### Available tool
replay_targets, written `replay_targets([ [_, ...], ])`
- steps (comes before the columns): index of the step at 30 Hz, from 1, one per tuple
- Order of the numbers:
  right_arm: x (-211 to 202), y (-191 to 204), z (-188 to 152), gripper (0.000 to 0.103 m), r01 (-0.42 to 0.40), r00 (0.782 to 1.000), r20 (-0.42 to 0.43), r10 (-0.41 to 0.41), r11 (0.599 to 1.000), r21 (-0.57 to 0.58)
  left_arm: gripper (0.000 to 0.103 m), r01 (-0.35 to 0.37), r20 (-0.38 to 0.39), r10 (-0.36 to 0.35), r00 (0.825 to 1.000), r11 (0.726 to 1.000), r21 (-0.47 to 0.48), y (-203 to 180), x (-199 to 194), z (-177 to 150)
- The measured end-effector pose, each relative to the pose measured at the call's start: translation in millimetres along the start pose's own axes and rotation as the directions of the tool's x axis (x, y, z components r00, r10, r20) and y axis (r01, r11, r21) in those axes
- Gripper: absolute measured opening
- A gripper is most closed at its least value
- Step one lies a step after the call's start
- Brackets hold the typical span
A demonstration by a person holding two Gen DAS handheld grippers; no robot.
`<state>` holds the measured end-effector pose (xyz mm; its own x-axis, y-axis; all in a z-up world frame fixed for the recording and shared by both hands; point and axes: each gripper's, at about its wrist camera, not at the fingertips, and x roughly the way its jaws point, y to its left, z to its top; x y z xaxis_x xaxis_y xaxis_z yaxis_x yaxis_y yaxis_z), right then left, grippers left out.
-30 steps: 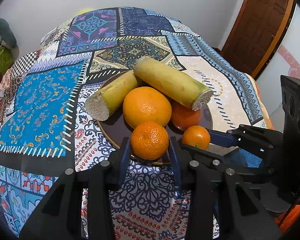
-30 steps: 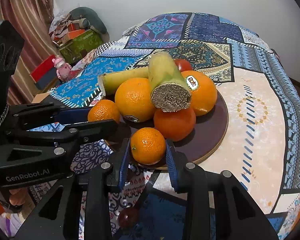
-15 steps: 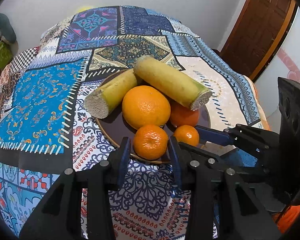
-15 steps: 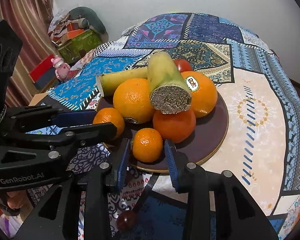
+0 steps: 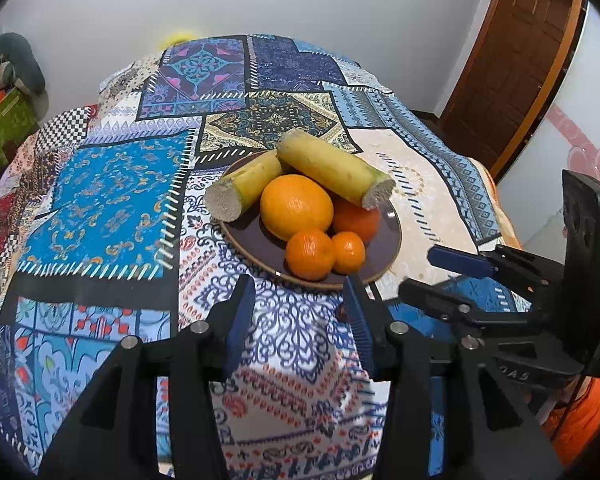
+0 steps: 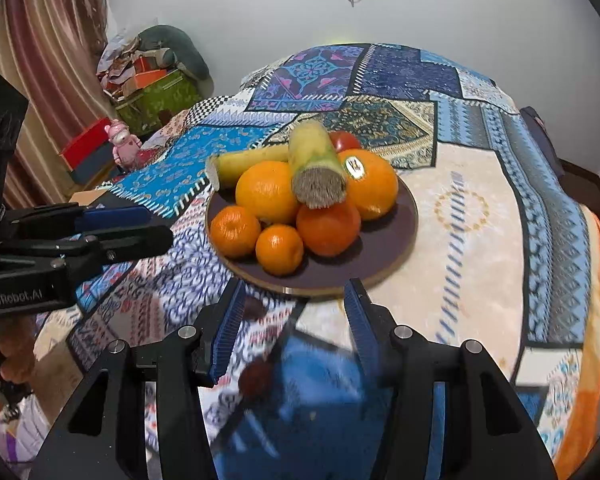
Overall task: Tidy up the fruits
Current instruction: 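Release both small oranges on the plate and withdraw both tools, then grasp a dark red plum with the left tool while the right tool grasps another plum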
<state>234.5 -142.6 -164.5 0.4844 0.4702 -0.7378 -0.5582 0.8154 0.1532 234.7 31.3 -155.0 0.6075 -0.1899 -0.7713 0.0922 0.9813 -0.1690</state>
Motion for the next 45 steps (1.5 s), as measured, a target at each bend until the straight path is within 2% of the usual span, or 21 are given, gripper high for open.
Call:
replay_targets([
  [5,-4.3,0.6,-13.1,0.048,-0.014,1.0,-0.014,0.014,1.0,0.027,0.046,-0.013,-0.008,0.013,1.0,0.999,0.045,-10.6,-7.4,-17.4],
  [11,2.0,4.0,-23.7,0.046,-0.048,0.998,-0.042,0.05,0.998,0.047,0.046,-0.005,-0.039,0.007,0.999,0.999,0.045,-12.9,-6.0,-36.3],
  [13,7.7,6.7,-25.7,0.039,-0.055,0.996,-0.063,0.057,0.998,0.044,0.046,-0.007,-0.049,0.009,0.999,0.999,0.042,-12.1,-3.0,-40.7],
  [18,18.3,14.1,-30.3,0.032,-0.07,0.992,-0.103,0.073,0.997,0.032,0.046,0.003,-0.073,0.0,0.997,0.999,0.034,-13.0,5.4,-47.3],
  [22,24.2,16.3,-34.5,0.02,-0.071,0.99,-0.123,0.073,0.997,0.021,0.046,0.007,-0.081,-0.003,0.997,0.999,0.044,-16.5,12.1,-44.7],
  [25,22.9,11.1,-34.7,0.019,-0.086,0.99,-0.112,0.09,0.996,0.037,0.046,0.023,-0.086,-0.019,0.996,0.999,0.044,-20.4,18.1,-39.2],
  [37,-2.8,-19.1,-32.0,0.019,-0.048,0.998,-0.032,0.05,0.996,0.078,0.044,0.024,-0.14,-0.01,0.99,0.995,0.098,-43.5,61.7,-16.8],
  [40,-3.9,-21.8,-32.1,0.019,-0.046,0.999,-0.025,0.048,0.996,0.082,0.044,0.008,-0.16,0.011,0.987,0.993,0.114,-48.5,72.2,-15.7],
  [43,-3.3,-21.4,-32.0,0.019,-0.052,0.998,-0.023,0.054,0.995,0.082,0.036,-0.012,-0.171,0.034,0.985,0.992,0.124,-49.8,79.6,-15.9],
  [45,-3.3,-20.9,-32.0,0.019,-0.056,0.998,-0.021,0.058,0.995,0.082,0.022,-0.018,-0.169,0.038,0.985,0.993,0.118,-48.2,80.1,-16.0],
])
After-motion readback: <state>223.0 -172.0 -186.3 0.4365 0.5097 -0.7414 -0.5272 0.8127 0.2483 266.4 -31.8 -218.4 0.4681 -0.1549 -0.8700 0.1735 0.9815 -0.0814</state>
